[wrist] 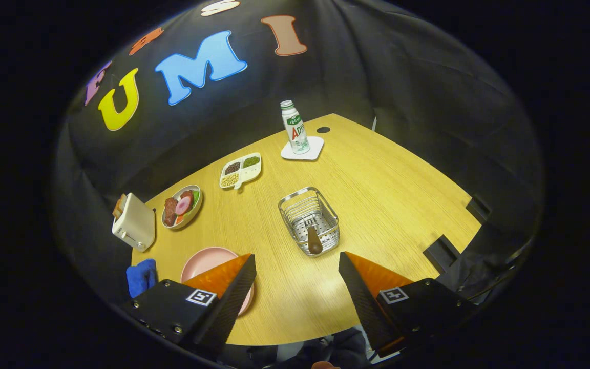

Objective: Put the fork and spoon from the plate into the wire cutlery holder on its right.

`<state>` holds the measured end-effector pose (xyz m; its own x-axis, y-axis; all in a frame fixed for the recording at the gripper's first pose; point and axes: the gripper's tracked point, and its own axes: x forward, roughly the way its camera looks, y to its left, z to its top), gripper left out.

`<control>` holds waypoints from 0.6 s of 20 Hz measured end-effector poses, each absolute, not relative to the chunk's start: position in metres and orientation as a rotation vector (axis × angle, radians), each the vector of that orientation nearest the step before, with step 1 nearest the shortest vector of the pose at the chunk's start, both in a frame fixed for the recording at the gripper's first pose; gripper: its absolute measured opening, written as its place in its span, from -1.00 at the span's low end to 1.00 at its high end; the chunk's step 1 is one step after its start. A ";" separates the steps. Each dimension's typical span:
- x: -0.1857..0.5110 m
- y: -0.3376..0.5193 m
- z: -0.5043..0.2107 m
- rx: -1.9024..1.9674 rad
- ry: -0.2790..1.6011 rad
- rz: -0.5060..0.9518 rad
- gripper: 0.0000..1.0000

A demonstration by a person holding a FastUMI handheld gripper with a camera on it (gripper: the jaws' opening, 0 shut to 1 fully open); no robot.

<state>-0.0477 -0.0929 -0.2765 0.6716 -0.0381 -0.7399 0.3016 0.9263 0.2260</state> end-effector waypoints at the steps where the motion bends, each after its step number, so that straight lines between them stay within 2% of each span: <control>1: -0.049 -0.091 -0.278 0.344 0.819 -0.193 0.99; 12: -0.046 -0.053 -0.281 0.326 0.841 -0.128 0.99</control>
<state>-0.0457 -0.0534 -0.2809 0.6628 0.0167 -0.7486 0.2388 0.9428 0.2324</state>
